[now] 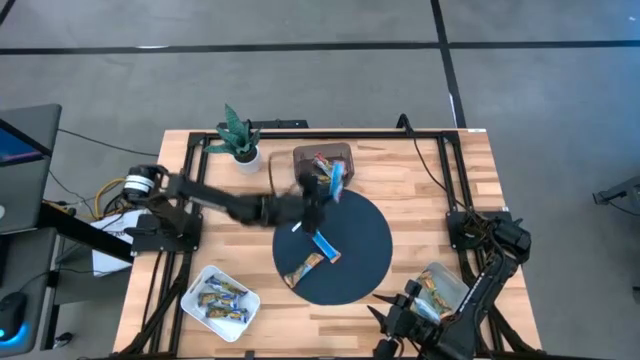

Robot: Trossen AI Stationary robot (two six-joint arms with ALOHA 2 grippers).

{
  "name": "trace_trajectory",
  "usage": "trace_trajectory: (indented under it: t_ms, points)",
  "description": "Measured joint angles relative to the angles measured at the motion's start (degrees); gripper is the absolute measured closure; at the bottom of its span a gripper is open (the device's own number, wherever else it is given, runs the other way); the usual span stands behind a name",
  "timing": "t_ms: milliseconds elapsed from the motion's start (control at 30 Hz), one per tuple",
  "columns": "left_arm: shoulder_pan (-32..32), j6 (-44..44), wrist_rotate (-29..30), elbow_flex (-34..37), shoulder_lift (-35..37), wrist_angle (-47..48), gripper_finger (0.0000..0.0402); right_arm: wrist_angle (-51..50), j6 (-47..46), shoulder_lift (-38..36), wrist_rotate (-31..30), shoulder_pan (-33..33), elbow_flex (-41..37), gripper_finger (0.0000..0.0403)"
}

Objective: Pick and place Granola Bars by type
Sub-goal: Put the red granola bar into the black bin

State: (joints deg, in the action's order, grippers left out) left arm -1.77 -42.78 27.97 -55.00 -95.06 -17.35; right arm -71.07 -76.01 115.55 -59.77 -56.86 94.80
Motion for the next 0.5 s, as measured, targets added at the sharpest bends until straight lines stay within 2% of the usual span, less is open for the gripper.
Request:
trace_trajectory:
  t_ms: [100, 267, 400, 500]
  points:
    - [7.1, -0.3, -7.0, -2.3, 0.4, 8.3, 0.0401, 0.0, 0.1, 0.0, 0.0, 0.0, 0.0, 0.0269]
    - [15.7, 0.3, -15.1, -6.5, 0.1, 21.2, 0.0401, -0.2, 0.8, 0.0, 0.0, 0.0, 0.0, 0.0269]
    - [18.7, 0.0, -20.3, -8.5, 0.1, 27.7, 0.0401, 0.0, 1.5, 0.0, -0.1, 0.4, 0.0, 0.0269]
    - [19.7, -1.2, -21.4, -8.8, 0.1, 30.9, 0.0401, 0.0, 1.6, 0.0, -0.2, 0.6, 0.0, 0.0269]
